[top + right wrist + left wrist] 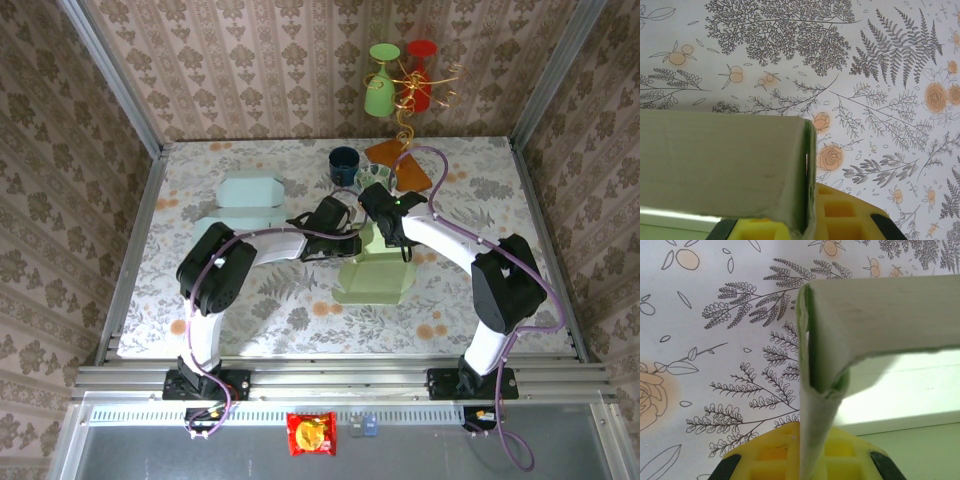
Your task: Fold the paper box
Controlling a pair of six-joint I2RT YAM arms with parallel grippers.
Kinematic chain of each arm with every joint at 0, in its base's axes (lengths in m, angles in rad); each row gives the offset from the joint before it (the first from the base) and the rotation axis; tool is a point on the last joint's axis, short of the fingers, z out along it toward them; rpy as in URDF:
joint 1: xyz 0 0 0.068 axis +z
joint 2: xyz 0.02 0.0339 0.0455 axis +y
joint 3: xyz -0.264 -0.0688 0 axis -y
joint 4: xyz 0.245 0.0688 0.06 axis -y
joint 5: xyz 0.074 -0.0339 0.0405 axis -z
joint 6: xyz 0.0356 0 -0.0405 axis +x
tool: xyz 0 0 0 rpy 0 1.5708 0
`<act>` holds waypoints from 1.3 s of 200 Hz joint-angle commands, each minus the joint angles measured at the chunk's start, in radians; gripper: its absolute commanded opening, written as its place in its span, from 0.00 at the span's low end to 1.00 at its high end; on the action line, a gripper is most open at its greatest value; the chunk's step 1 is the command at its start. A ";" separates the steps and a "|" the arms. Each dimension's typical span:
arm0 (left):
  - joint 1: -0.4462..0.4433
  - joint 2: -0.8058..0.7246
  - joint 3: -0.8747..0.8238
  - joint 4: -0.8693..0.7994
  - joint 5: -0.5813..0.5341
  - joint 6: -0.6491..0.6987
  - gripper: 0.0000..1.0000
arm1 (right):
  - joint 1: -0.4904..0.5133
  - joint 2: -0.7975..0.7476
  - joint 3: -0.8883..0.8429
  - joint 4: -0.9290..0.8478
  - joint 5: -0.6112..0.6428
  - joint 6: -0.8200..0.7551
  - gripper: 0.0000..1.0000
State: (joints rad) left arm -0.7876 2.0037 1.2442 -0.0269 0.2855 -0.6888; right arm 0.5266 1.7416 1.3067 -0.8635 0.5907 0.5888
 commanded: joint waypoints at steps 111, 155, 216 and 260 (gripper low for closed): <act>0.019 -0.027 -0.040 -0.096 -0.103 0.004 0.21 | 0.004 -0.026 0.004 0.007 -0.019 0.030 0.00; 0.073 -0.033 -0.001 -0.063 -0.044 0.050 0.33 | 0.004 -0.023 0.006 0.006 -0.023 0.023 0.00; 0.089 -0.044 0.008 -0.014 0.031 0.113 0.41 | -0.004 0.002 0.024 -0.003 -0.045 0.020 0.00; 0.101 -0.076 -0.038 0.066 0.086 0.138 0.47 | -0.014 0.021 0.044 -0.020 -0.058 0.017 0.00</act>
State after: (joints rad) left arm -0.7040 1.9884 1.2297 -0.0231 0.3370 -0.5915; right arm 0.5198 1.7428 1.3125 -0.8246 0.5369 0.5991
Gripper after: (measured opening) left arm 0.456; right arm 0.094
